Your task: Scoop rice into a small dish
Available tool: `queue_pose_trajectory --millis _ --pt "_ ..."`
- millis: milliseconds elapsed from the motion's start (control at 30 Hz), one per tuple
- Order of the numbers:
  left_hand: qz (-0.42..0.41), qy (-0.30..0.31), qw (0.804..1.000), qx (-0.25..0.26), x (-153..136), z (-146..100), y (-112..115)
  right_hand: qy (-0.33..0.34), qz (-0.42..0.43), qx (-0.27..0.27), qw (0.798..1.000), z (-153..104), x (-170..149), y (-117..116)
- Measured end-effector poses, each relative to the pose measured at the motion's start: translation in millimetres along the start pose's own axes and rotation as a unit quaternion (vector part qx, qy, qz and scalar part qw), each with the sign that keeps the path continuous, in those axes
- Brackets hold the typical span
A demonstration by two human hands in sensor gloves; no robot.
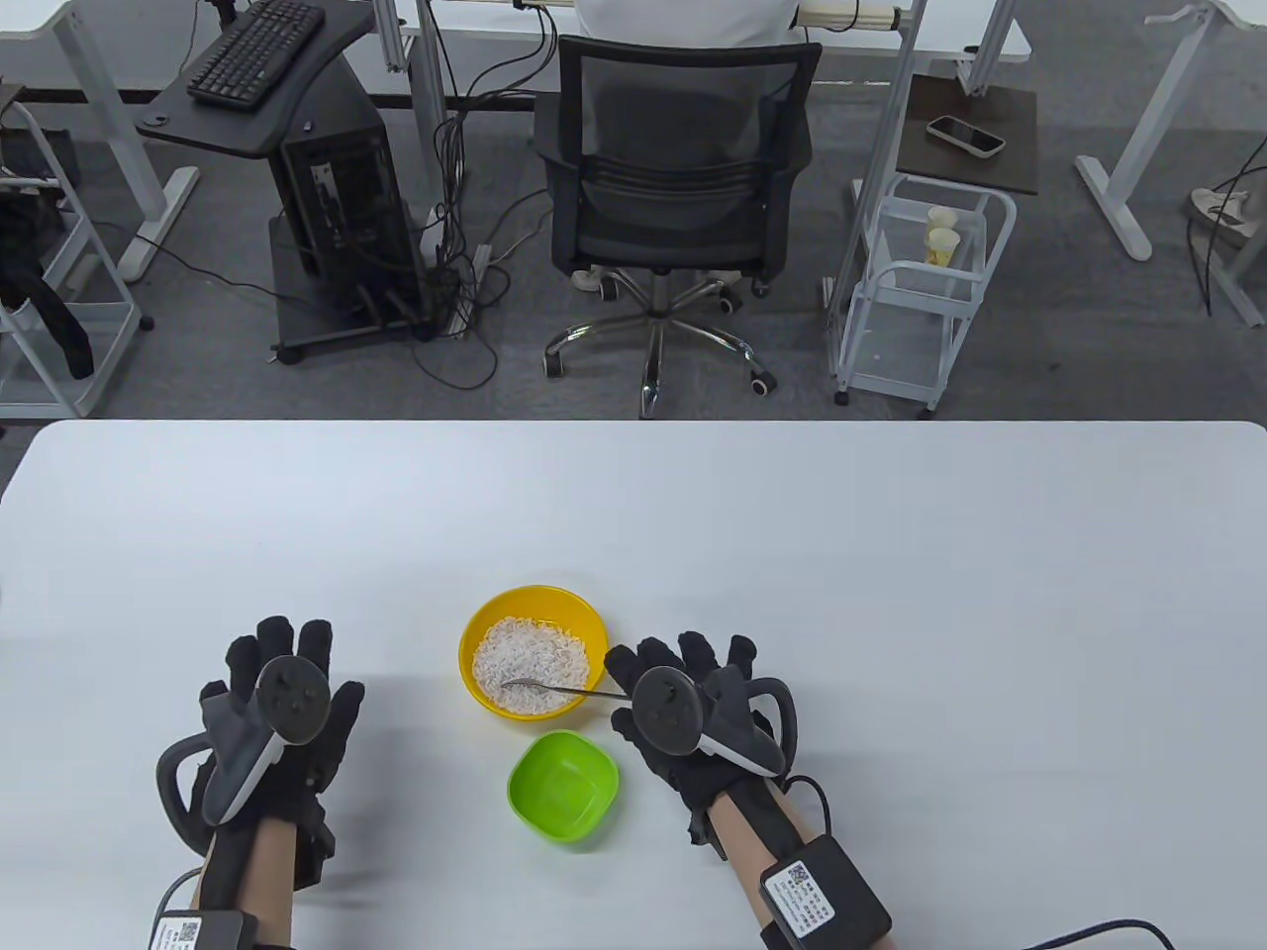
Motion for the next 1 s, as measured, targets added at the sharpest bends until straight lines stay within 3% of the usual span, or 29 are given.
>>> queue_pose_trajectory --millis 100,167,300,400,567,667,733,900,1000 --pt "0.002 -0.001 1.000 -0.004 0.3 -0.6 -0.1 -0.009 0.027 -0.009 1.000 -2.1 -5.2 -7.5" --pt "0.004 0.001 1.000 -0.002 1.0 -1.1 0.5 -0.008 0.055 -0.049 0.997 -4.6 -5.8 -7.1" --pt "0.006 0.003 1.000 -0.005 2.8 -1.7 2.3 0.007 0.080 -0.049 0.996 -5.6 -5.1 -0.1" --pt "0.007 0.003 1.000 -0.004 3.5 -1.7 2.6 0.010 0.097 -0.110 0.989 -7.5 -8.6 12.5" --pt "0.009 0.002 1.000 -0.006 3.9 -1.8 2.6 -0.016 0.103 -0.168 0.980 -8.7 -16.7 12.7" --pt "0.010 0.003 1.000 -0.006 4.4 -2.5 2.2 -0.032 0.086 -0.134 0.987 -6.2 -19.8 0.7" --pt "0.010 0.005 1.000 -0.007 4.6 -2.3 2.6 -0.048 0.148 -0.108 0.982 -5.0 -23.1 -8.9" --pt "0.005 0.007 1.000 -0.009 4.2 -2.2 3.5 -0.116 0.300 -0.052 0.945 -4.2 -32.6 -24.8" --pt "0.006 0.006 1.000 -0.010 4.7 -2.4 3.8 -0.150 0.337 -0.038 0.929 -4.8 -34.9 -28.7"
Point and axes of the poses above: the tracker on the back of each hand, its own x axis roughly to the thumb side, its own z axis roughly from the wrist to the fingertips, y = z × x, the point moved 1 cm from there along z, roughly from the wrist to the fingertips, and after that the axes turned 11 degrees about -x, right-handed, at the moved point
